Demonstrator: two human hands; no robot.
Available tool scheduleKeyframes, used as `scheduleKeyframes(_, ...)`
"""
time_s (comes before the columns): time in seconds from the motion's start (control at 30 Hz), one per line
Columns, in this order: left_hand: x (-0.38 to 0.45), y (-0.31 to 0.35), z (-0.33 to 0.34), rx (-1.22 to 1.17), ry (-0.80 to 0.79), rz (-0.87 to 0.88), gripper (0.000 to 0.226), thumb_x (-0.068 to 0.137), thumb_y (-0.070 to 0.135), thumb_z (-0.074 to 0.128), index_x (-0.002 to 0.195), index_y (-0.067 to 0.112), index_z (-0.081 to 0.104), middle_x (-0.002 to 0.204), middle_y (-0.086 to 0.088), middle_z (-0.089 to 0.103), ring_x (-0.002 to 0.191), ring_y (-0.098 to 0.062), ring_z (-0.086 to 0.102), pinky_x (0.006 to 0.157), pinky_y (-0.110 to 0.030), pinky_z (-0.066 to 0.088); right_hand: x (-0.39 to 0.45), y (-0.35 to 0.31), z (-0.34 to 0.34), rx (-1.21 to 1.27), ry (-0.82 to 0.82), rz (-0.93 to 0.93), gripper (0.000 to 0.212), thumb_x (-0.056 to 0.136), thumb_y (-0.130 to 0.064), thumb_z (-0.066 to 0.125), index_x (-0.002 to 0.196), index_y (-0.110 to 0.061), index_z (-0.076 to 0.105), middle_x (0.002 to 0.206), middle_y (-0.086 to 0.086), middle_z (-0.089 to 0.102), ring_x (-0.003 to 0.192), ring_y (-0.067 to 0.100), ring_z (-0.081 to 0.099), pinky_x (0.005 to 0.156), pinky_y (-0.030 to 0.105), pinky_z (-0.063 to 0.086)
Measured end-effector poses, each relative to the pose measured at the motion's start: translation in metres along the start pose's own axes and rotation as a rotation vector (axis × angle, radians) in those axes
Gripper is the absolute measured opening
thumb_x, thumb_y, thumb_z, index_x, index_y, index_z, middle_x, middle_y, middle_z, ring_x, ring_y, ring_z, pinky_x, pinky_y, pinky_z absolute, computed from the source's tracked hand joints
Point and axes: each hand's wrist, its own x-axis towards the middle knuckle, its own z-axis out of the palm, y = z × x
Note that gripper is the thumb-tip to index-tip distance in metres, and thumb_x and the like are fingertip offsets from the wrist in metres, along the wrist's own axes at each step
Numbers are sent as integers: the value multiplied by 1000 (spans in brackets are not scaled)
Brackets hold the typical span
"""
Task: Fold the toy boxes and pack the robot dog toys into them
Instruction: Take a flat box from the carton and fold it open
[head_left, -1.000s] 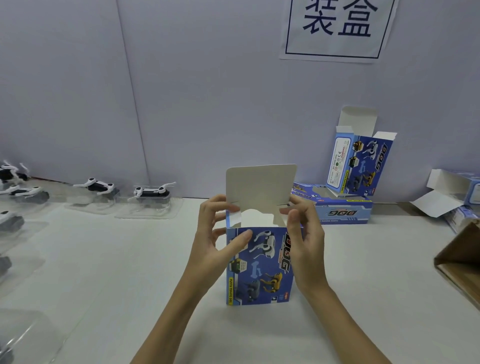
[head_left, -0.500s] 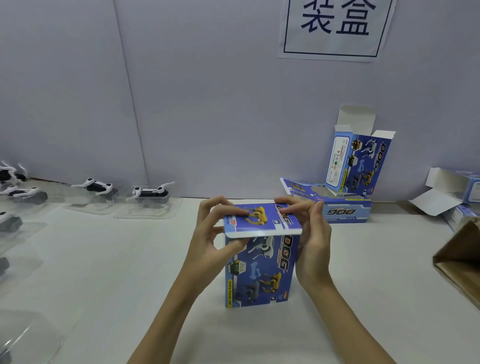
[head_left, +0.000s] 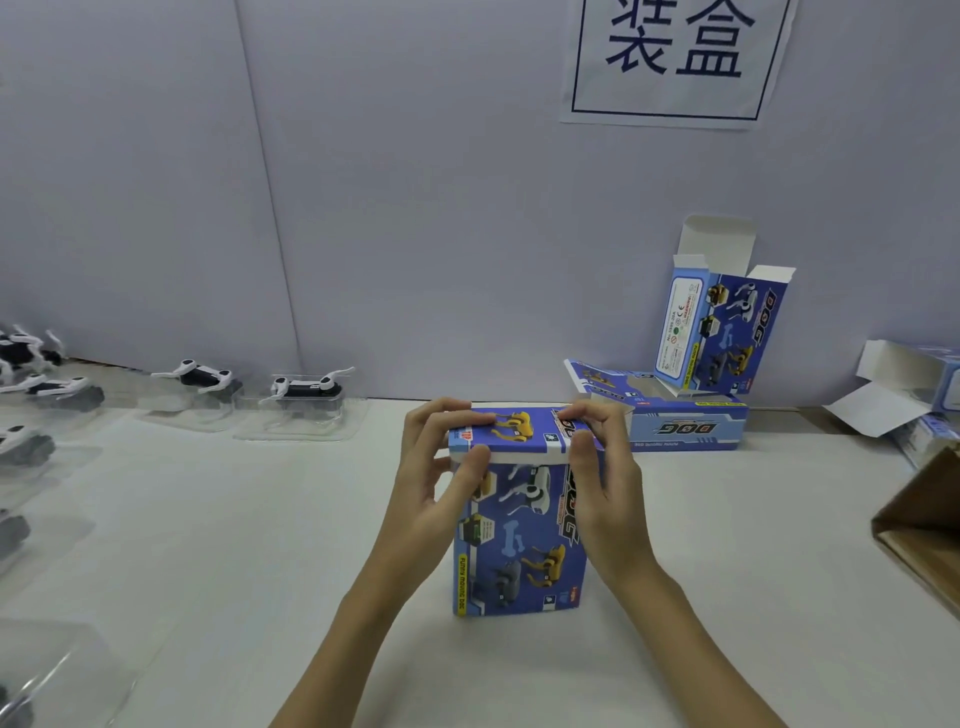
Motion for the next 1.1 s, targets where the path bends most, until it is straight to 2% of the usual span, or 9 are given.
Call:
scheduleKeyframes(0.2,-6,-6,2,-86,4,-58,61,84,77,62,133,45,46,136,19,55,126,-22,62,75,-43,65,1,2,1,90,45,66,45,88,-82,48,119,-49,47,118,-15,67,104,21,74,75,37,64)
scheduleKeyframes(0.3,-5,-3,4,-121,35,-4,56,82,75,67,125,52,40,138,27,48,113,-21,69,67,-41,65,-1,-1,1,139,95,98,43,86,-84,50,112,-50,50,127,1,60,109,26,72,71,38,63)
scheduleKeyframes(0.47,-5,-6,6,-13,22,14,31,94,60,62,122,57,50,152,11,37,127,-22,61,74,-42,66,0,0,4,-8,114,-11,34,100,-72,38,115,-45,52,106,-21,62,90,36,67,65,59,59)
scheduleKeyframes(0.6,-9,-2,6,2,-21,60,29,100,33,51,114,55,63,139,20,41,134,-6,51,75,-25,62,-2,4,1,20,34,112,45,90,-85,40,111,-54,64,112,-5,72,99,22,76,59,28,62)
scheduleKeyframes(0.73,-9,-2,8,21,-4,75,21,100,54,53,121,57,54,140,21,41,138,-13,48,79,-34,64,-2,9,1,-44,53,47,39,96,-80,34,110,-56,61,114,-4,70,109,27,73,73,42,64)
scheduleKeyframes(0.8,-8,-4,7,68,55,68,43,93,70,53,132,53,44,148,13,42,137,-23,51,89,-47,61,-1,9,3,-76,99,15,33,101,-72,31,110,-57,58,117,-4,68,113,28,70,80,48,63)
scheduleKeyframes(0.9,-6,-10,2,226,100,148,59,92,61,65,143,46,38,150,11,47,135,-16,54,98,-26,54,1,6,3,-112,197,-21,26,105,-59,32,112,-46,55,115,-17,64,104,19,71,77,42,62)
scheduleKeyframes(1.0,-6,-12,0,271,27,67,70,86,62,74,145,47,39,135,22,61,123,-3,63,82,-16,58,5,6,2,-14,216,51,30,101,-57,38,115,-33,49,103,-25,62,87,13,75,59,26,60)
scheduleKeyframes(1.1,-5,-16,-1,265,-13,82,69,85,59,76,143,43,42,130,28,64,113,4,67,77,-13,58,6,12,-1,59,251,131,31,99,-58,39,115,-33,48,112,-4,63,87,20,72,64,36,59)
